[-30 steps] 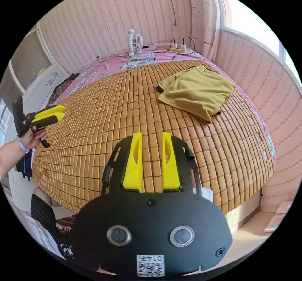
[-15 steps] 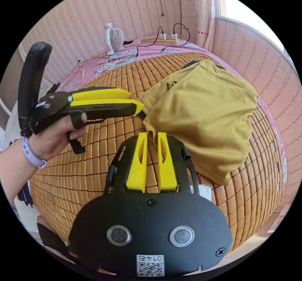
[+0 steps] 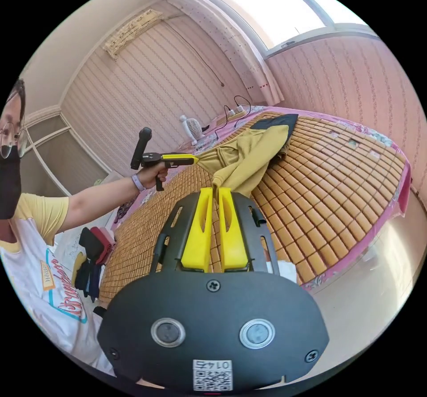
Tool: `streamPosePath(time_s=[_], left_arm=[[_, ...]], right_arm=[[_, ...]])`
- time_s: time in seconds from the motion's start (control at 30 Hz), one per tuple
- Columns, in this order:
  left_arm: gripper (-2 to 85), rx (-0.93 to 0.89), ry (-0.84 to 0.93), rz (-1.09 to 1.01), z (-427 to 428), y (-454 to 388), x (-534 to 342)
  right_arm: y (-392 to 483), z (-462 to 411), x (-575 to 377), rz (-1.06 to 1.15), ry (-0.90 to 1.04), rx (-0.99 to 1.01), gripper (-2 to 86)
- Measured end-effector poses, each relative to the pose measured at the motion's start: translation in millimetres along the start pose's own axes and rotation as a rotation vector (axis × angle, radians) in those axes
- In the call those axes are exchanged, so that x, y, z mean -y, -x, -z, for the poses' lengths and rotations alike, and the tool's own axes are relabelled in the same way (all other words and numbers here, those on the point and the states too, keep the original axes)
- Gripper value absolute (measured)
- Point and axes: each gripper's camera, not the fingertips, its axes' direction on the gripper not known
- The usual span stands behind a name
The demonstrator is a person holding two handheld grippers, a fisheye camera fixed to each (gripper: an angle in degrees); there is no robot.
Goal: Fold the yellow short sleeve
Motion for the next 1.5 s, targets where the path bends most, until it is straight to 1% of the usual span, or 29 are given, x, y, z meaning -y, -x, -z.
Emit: streamPosePath(time_s=[0.03,0.1,0.13,0.17,0.2,0.23,0.3,0.33,0.4,0.43,0.5,0.57,0.6,0.73,0.8,0.83,0.9,0.97,1.07,1.13,1.2,1.3,1.37,1.4,1.43,1.47,1.5], left_arm=[[-0.4,-0.032,0.006,0.028,10,-5,-18],[-0.4,-0.186,0.027,0.228,44,-29,-112],[-0.5,-0.226,0.025,0.285,52,-37,-139],[-0.6,-0.28,0.029,0.387,69,-55,-192],[-0.6,-0.292,0.035,0.471,89,-77,-241],[-0.7,-0.287,0.034,0.505,101,-88,-264],[-0.8,-0.26,-0.002,0.646,152,-128,-342],[-0.9,-0.247,-0.016,0.679,166,-136,-358],[-0.9,-0.17,-0.1,0.789,232,-155,-408],[-0.9,-0.146,-0.126,0.804,249,-158,-417],[-0.9,-0.022,-0.219,0.85,316,-166,-445],[-0.9,0.056,-0.275,0.893,364,-171,-460],[-0.9,0.084,-0.323,0.921,395,-174,-468],[-1.0,0.187,-0.491,0.881,489,-189,-477],[-1.0,0.267,-0.614,0.855,551,-202,-481],[-1.0,0.279,-0.651,0.851,567,-206,-483],[-1.0,0.322,-0.803,0.82,624,-222,-489],[-1.0,0.388,-0.887,0.798,663,-235,-491],[-1.0,0.477,-0.999,0.839,716,-256,-494],[-1.0,0.503,-1.089,0.834,740,-270,-494],[-1.0,0.554,-1.175,0.779,770,-293,-490],[-1.0,0.576,-1.278,0.703,808,-323,-487],[-1.0,0.603,-1.34,0.638,833,-341,-484],[-1.0,0.651,-1.376,0.585,849,-355,-481],[-1.0,0.682,-1.392,0.553,857,-361,-480],[-1.0,0.751,-1.411,0.493,871,-373,-476],[-1.0,0.799,-1.408,0.46,882,-377,-472]], right_arm=[[2,20,-22,-0.039,0.006,-0.007,1.3],[6,42,-55,-0.075,0.034,-0.028,1.3],[8,53,-76,-0.115,0.067,-0.042,1.3],[8,60,-96,-0.173,0.119,-0.05,1.3],[9,62,-105,-0.193,0.148,-0.046,1.3],[12,67,-122,-0.222,0.201,-0.026,1.3],[21,73,-143,-0.225,0.241,0.01,1.3],[30,74,-152,-0.206,0.269,0.025,1.3],[47,72,-159,-0.166,0.312,0.044,1.3],[63,70,-158,-0.126,0.324,0.07,1.2],[90,65,-152,-0.06,0.328,0.157,1.2],[129,61,-138,0.014,0.327,0.286,1.2],[139,61,-134,0.034,0.326,0.307,1.2],[210,80,-103,0.207,0.271,0.386,1.2],[237,95,-87,0.268,0.228,0.41,1.2],[253,107,-77,0.302,0.185,0.417,1.2],[276,127,-63,0.334,0.111,0.422,1.2],[306,155,-46,0.389,0.019,0.457,1.2],[345,182,-29,0.481,-0.051,0.439,1.1],[366,198,-21,0.515,-0.076,0.45,1.1],[385,216,-16,0.555,-0.12,0.47,1.1],[411,251,-13,0.638,-0.207,0.466,1.2],[427,281,-10,0.7,-0.256,0.505,1.2],[430,289,-9,0.714,-0.275,0.517,1.1],[437,308,-10,0.752,-0.323,0.554,1.1],[445,327,-10,0.806,-0.379,0.597,1.1],[449,335,-11,0.832,-0.414,0.607,1.1]])
